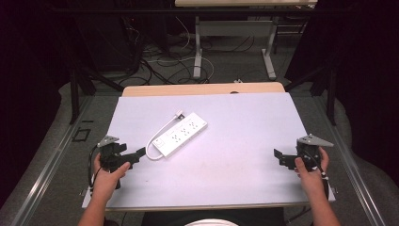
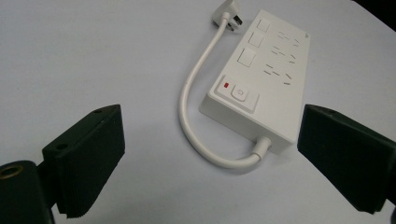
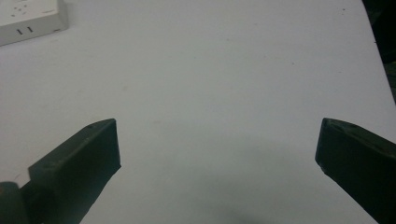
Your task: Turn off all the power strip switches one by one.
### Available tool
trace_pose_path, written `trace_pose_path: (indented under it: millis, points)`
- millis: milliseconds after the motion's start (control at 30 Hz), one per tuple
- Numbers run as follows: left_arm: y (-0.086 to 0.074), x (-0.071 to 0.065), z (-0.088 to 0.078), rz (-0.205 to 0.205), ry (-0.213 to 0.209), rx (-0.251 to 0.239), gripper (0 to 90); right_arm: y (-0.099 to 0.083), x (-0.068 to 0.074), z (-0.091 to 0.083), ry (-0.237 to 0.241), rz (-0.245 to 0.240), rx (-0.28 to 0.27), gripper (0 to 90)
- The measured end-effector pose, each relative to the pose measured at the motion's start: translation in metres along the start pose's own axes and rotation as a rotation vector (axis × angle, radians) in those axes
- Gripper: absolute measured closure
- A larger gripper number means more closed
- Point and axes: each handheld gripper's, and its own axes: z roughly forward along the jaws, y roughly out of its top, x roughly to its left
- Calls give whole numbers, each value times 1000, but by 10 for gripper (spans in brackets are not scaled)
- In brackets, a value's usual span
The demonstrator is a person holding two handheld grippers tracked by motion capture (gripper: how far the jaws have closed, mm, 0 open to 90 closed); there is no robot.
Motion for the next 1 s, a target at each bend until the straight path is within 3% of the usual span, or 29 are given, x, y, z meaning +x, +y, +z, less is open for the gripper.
trace_pose_path:
  millis: [467, 667, 733, 1000]
  points:
    - [4, -5, -8, 11, -3, 29, 80, 0, 15, -3, 9, -45, 13, 0]
    - [11, -7, -10, 0, -5, 37, 179, 0, 15, -4, 16, -35, -4, 0]
    - [12, -8, -8, -1, -1, 20, 204, -1, 14, -5, 16, -34, 5, 0]
    - [27, -14, -4, 13, -32, 61, 300, -2, 16, -5, 19, -24, 11, 3]
